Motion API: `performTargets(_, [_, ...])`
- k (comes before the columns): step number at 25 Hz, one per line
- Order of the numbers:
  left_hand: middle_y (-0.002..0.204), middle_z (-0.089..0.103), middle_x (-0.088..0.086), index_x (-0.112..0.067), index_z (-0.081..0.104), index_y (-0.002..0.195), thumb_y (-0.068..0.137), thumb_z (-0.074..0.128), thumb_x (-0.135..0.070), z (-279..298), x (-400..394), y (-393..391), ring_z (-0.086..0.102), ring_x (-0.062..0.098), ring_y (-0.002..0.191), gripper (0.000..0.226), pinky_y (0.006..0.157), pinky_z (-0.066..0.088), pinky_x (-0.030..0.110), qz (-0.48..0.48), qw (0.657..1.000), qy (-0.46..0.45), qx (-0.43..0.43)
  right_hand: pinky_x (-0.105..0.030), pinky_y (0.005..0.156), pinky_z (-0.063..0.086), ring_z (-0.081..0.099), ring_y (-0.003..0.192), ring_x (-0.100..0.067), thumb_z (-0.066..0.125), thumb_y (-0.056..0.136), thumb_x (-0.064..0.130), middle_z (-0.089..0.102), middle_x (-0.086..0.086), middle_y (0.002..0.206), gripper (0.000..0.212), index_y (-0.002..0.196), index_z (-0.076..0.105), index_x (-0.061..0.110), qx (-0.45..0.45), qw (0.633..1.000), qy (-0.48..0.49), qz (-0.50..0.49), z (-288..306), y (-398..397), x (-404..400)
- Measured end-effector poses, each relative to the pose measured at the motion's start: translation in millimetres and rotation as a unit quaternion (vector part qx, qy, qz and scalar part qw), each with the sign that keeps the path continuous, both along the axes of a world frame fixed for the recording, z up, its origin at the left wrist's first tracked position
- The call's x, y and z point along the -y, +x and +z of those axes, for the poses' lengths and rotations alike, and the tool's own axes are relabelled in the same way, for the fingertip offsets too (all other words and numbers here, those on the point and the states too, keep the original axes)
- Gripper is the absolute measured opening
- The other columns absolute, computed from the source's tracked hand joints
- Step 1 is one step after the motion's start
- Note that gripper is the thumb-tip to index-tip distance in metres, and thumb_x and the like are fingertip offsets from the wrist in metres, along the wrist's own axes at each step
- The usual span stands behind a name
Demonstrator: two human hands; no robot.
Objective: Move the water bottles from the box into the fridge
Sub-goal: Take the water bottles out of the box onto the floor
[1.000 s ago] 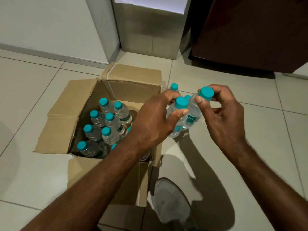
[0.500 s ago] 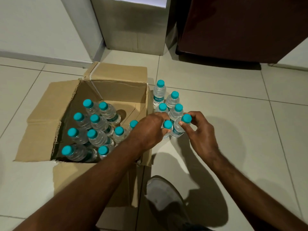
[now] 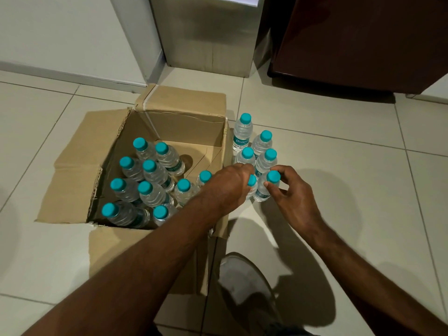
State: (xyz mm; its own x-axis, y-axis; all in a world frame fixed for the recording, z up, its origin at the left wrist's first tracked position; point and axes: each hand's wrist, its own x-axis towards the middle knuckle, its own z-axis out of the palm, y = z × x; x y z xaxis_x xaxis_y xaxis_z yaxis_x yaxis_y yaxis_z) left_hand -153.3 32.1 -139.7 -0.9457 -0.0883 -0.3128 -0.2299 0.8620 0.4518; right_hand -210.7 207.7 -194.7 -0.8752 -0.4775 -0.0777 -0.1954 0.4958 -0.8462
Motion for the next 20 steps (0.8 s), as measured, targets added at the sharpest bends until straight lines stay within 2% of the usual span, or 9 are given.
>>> performTargets(3, [0.128,0.061,0.003,-0.019,0.049,0.138,0.098,0.062,-0.022,4.9,2.5,7.0,0.059,0.016,0.112,0.042,0.099,0.051,0.036,0.003,0.999,0.034,-0.030,-0.015,0.086,0.054,0.058,0.111,0.006,0.066,0.095,0.031,0.057,0.017,0.129,0.039,0.132,0.055,0.029,-0.023,0.999,0.022,-0.015,5.5,0.9,3.7])
performTargets(6, [0.136,0.059,0.000,-0.023,0.052,0.138,0.098,0.060,-0.024,12.0,16.8,14.8,0.057,0.013,0.119,0.041,0.102,0.049,0.033,0.000,0.993,0.041,-0.110,-0.020,0.087,0.054,0.056,0.116,-0.005,0.064,0.096,0.027,0.055,0.008,0.130,0.033,0.128,0.058,0.025,-0.100,0.994,0.019,-0.045,23.6,0.5,14.9])
performTargets(9, [0.129,0.062,-0.003,-0.027,0.057,0.130,0.096,0.060,-0.028,21.2,47.3,28.2,0.058,0.009,0.110,0.034,0.087,0.048,0.022,0.059,0.980,0.040,-0.186,-0.012,0.086,0.053,0.057,0.115,-0.006,0.062,0.097,0.025,0.055,0.006,0.127,0.028,0.125,0.059,0.021,-0.130,0.990,-0.024,-0.039,51.5,1.0,39.6])
performTargets(11, [0.126,0.063,-0.006,-0.028,0.058,0.127,0.096,0.062,-0.029,22.4,69.8,41.1,0.057,0.007,0.108,0.032,0.086,0.048,0.023,0.115,0.971,0.053,-0.202,-0.008,0.086,0.051,0.056,0.118,-0.006,0.063,0.097,0.025,0.055,0.005,0.129,0.029,0.125,0.059,0.022,-0.127,0.991,-0.025,-0.018,64.2,7.6,62.2])
performTargets(14, [0.125,0.063,-0.008,-0.028,0.057,0.128,0.095,0.064,-0.032,14.1,91.9,60.9,0.060,0.006,0.105,0.034,0.087,0.055,0.029,0.152,0.972,0.041,-0.174,-0.020,0.094,0.049,0.052,0.122,-0.010,0.065,0.095,0.026,0.055,0.004,0.131,0.035,0.128,0.058,0.023,-0.159,0.985,0.018,0.065,68.0,22.5,93.6])
performTargets(17, [0.129,0.061,-0.004,-0.028,0.053,0.132,0.093,0.066,-0.033,1.0,98.8,76.4,0.061,0.010,0.109,0.042,0.085,0.050,0.025,0.138,0.983,0.019,-0.119,-0.029,0.099,0.045,0.048,0.123,-0.011,0.067,0.093,0.032,0.054,0.004,0.135,0.044,0.135,0.054,0.024,-0.177,0.963,0.102,0.178,55.4,29.2,107.1])
performTargets(20, [0.129,0.062,-0.001,-0.027,0.049,0.135,0.092,0.066,-0.036,-8.4,101.8,89.6,0.060,0.014,0.110,0.047,0.085,0.047,0.026,0.113,0.991,-0.013,-0.076,-0.041,0.108,0.042,0.043,0.129,-0.014,0.067,0.091,0.038,0.053,0.006,0.138,0.052,0.139,0.050,0.029,-0.181,0.939,0.182,0.227,42.1,31.6,112.9])
